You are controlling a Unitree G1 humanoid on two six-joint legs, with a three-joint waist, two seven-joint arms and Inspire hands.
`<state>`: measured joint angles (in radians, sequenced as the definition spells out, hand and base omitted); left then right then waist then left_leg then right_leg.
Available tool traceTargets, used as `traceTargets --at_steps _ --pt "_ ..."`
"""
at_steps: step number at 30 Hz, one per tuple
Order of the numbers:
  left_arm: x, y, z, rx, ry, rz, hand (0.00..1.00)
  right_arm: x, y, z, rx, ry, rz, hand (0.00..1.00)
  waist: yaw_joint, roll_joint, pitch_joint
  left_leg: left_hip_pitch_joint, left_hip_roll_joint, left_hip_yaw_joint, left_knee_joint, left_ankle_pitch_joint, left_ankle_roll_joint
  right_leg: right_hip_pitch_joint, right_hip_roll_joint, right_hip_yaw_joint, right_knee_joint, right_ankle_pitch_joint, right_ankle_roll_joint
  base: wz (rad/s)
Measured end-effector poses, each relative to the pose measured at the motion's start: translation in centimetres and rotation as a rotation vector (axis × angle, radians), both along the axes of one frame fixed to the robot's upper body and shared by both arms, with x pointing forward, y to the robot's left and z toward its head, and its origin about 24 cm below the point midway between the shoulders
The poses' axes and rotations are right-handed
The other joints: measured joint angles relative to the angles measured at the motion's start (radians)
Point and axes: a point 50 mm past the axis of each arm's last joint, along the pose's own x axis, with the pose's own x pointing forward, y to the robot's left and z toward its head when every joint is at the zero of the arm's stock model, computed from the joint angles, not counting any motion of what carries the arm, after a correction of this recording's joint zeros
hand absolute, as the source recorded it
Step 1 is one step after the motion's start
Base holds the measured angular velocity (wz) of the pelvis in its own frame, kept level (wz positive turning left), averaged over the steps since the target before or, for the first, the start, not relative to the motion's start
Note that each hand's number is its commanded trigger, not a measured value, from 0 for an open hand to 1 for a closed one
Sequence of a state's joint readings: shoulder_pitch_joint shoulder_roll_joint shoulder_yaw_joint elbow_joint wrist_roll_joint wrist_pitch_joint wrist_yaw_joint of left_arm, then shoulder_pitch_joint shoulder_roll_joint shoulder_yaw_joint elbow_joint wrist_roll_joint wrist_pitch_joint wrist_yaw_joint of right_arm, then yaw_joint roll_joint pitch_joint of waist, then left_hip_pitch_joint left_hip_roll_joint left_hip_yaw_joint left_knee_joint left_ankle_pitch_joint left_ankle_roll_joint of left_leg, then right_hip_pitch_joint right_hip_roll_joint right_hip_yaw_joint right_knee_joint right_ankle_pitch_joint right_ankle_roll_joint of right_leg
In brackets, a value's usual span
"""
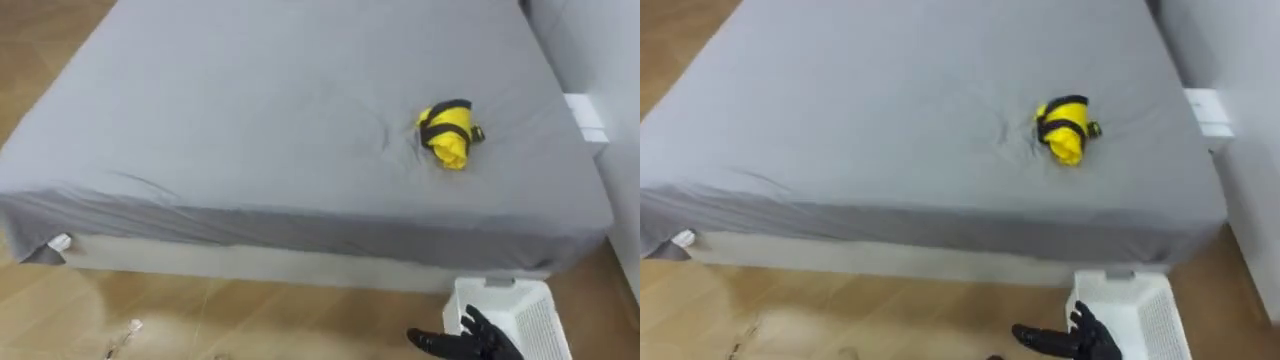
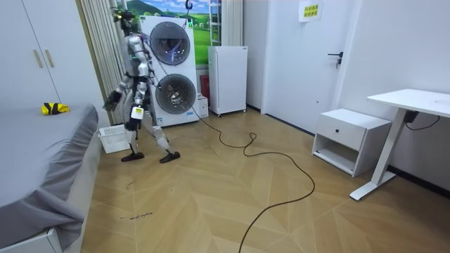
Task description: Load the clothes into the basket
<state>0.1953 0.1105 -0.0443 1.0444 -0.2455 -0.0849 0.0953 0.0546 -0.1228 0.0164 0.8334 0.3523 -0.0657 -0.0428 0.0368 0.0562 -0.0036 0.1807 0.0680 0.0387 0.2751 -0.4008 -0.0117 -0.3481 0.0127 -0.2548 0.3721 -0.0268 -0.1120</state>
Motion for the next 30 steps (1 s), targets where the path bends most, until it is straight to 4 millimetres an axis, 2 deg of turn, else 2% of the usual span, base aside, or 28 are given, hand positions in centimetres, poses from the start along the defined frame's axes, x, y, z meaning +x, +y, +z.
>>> traceTargets --at_steps 1,2,3,4,5,6,7,8,9,11,12,13,15,16,17,18,19,21,22,23,25,28,30 --pt "-0.9 0.1 -0.1 0.0 0.022 0.01 0.0 1.3 -0.1 0.9 -0.01 -0.065 -0.003 0.0 0.0 0.025 0.0024 0.012 0.035 0.003 0.021 -0.002 -0.019 0.016 0.022 -0.025 0.038 -0.037 -0.012 0.0" --pt "-1.9 0.3 -0.2 0.004 0.042 0.029 0.0 2.5 0.0 1.7 -0.02 -0.118 0.007 0.0 0.003 0.036 0.0049 0.016 0.052 0.01 0.052 0.014 -0.047 0.021 0.033 -0.032 0.079 -0.069 -0.026 -0.04" --pt "-2.1 0.4 -0.1 0.007 0.047 0.035 0.0 2.9 0.1 2.1 -0.019 -0.143 0.011 0.0 0.002 0.038 0.005 0.016 0.06 0.011 0.073 0.028 -0.07 0.027 0.036 -0.036 0.094 -0.084 -0.033 0.0" --pt "-2.2 0.7 -0.1 0.013 0.043 0.05 0.0 3.5 0.3 2.8 -0.018 -0.185 0.019 0.0 -0.002 0.036 0.0052 0.015 0.065 0.017 0.131 0.073 -0.088 0.058 0.038 -0.035 0.1 -0.112 -0.037 0.06" --pt "-2.8 0.7 -0.1 0.013 0.056 0.062 0.0 3.9 0.4 3.4 -0.018 -0.216 0.022 0.0 -0.005 0.034 0.007 0.004 0.07 0.02 0.212 0.13 -0.087 0.109 0.044 -0.034 0.072 -0.132 -0.033 0.04" --pt "-2.9 0.7 -0.1 0.013 0.057 0.063 0.0 4.1 0.4 3.6 -0.02 -0.229 0.022 0.0 -0.006 0.028 0.0105 -0.005 0.071 0.024 0.257 0.163 -0.087 0.14 0.047 -0.031 0.051 -0.141 -0.032 0.0" --pt "-2.8 0.7 -0.1 0.01 0.054 0.066 0.0 4.6 0.5 3.9 -0.028 -0.247 0.02 0.0 -0.012 0.019 0.0141 -0.036 0.076 0.026 0.35 0.204 -0.087 0.186 0.05 -0.019 0.01 -0.154 -0.031 0.06" --pt "-2.1 0.6 -0.1 0.004 0.038 0.074 0.0 5.1 0.6 4.2 -0.039 -0.259 0.015 0.0 -0.027 0.009 0.0208 -0.086 0.08 0.03 0.422 0.19 -0.077 0.22 0.05 -0.015 -0.017 -0.161 -0.029 0.11" --pt "-1.9 0.6 -0.1 0.002 0.03 0.077 0.0 5.2 0.7 4.3 -0.046 -0.263 0.014 0.0 -0.03 0.004 0.0231 -0.106 0.079 0.036 0.436 0.183 -0.071 0.234 0.05 -0.007 -0.03 -0.163 -0.028 0.16" --pt "-1.2 0.6 0.0 0.002 0.009 0.074 0.0 5.1 0.7 4.8 -0.072 -0.282 0.017 0.0 -0.039 -0.022 0.0232 -0.199 0.064 0.047 0.426 0.136 -0.068 0.284 0.049 0.037 -0.085 -0.172 -0.019 0.04" --pt "-1.2 0.6 0.1 0.002 0.007 0.075 0.0 5.2 0.7 4.8 -0.081 -0.284 0.021 0.0 -0.037 -0.023 0.0218 -0.221 0.057 0.046 0.412 0.123 -0.069 0.292 0.046 0.044 -0.089 -0.174 -0.018 -0.19" --pt "-1.2 0.6 0.1 0.003 0.001 0.093 0.0 5.1 0.7 4.9 -0.091 -0.287 0.015 0.0 -0.031 -0.037 0.0207 -0.259 0.046 0.043 0.37 0.104 -0.067 0.306 0.04 0.059 -0.1 -0.175 -0.014 -0.34" --pt "-0.9 0.7 0.3 0.0 -0.02 0.107 0.0 5.3 0.4 5.3 -0.111 -0.299 -0.006 0.0 -0.023 -0.044 0.017 -0.307 0.038 0.042 0.261 0.1 -0.062 0.314 0.037 0.09 -0.108 -0.178 -0.005 -0.44" --pt "-0.8 0.6 0.3 -0.003 -0.031 0.105 0.0 5.6 0.4 5.9 -0.121 -0.324 -0.016 0.0 -0.013 -0.036 0.0096 -0.33 0.033 0.043 0.155 0.112 -0.063 0.313 0.039 0.112 -0.111 -0.179 0.003 -0.67" --pt "-0.8 0.6 0.4 -0.001 -0.035 0.106 0.0 5.5 0.5 6.1 -0.128 -0.335 -0.018 0.0 -0.002 -0.048 -0.0001 -0.332 0.018 0.04 0.103 0.174 -0.023 0.313 0.029 0.148 -0.102 -0.183 0.018 -0.71" --pt "-1.0 0.6 0.4 -0.001 -0.033 0.109 0.0 5.4 0.6 6.2 -0.136 -0.339 -0.012 0.0 0.002 -0.05 -0.0073 -0.314 0.007 0.038 0.083 0.187 -0.019 0.311 0.022 0.162 -0.101 -0.183 0.026 -0.67" --pt "-1.4 0.5 0.3 -0.005 -0.028 0.11 0.0 5.6 0.6 6.7 -0.156 -0.364 0.009 0.0 0.002 -0.054 -0.0094 -0.275 -0.007 0.043 0.052 0.194 -0.009 0.315 0.018 0.171 -0.101 -0.177 0.036 -0.5" --pt "-2.1 0.6 0.3 -0.007 -0.013 0.118 0.0 5.6 0.6 7.6 -0.184 -0.409 0.007 0.0 -0.004 -0.055 -0.0084 -0.227 -0.027 0.047 0.003 0.199 -0.003 0.338 0.006 0.167 -0.118 -0.174 0.043 -0.43" --pt "-2.5 0.7 0.3 -0.005 -0.004 0.127 0.0 5.7 0.5 8.0 -0.21 -0.425 0.002 0.0 -0.006 -0.055 -0.0099 -0.21 -0.032 0.045 -0.017 0.199 -0.002 0.36 0.004 0.152 -0.14 -0.169 0.051 -0.32" --pt "-2.6 0.8 0.3 -0.002 0.003 0.13 0.0 5.7 0.4 8.1 -0.225 -0.429 -0.006 0.0 -0.011 -0.058 -0.0078 -0.201 -0.041 0.041 -0.038 0.201 0.002 0.371 -0.003 0.128 -0.157 -0.167 0.055 -0.2" --pt "-2.7 0.9 0.3 0.001 0.006 0.124 0.0 5.4 0.2 8.0 -0.251 -0.418 -0.009 0.0 -0.017 -0.06 -0.0062 -0.19 -0.046 0.041 -0.05 0.203 0.005 0.379 -0.014 0.111 -0.167 -0.165 0.057 0.04" --pt "-2.4 1.1 0.3 0.004 0.014 0.118 0.0 5.5 0.3 7.9 -0.254 -0.415 -0.01 0.0 -0.016 -0.061 0.0055 -0.192 -0.049 0.038 -0.057 0.204 0.006 0.378 -0.016 0.097 -0.173 -0.165 0.058 0.08" --pt "-2.2 1.1 0.2 -0.001 0.016 0.119 0.0 5.8 0.3 8.0 -0.259 -0.416 -0.014 0.0 -0.016 -0.061 0.0056 -0.215 -0.05 0.03 -0.053 0.205 0.008 0.36 -0.018 0.086 -0.173 -0.165 0.058 0.1"
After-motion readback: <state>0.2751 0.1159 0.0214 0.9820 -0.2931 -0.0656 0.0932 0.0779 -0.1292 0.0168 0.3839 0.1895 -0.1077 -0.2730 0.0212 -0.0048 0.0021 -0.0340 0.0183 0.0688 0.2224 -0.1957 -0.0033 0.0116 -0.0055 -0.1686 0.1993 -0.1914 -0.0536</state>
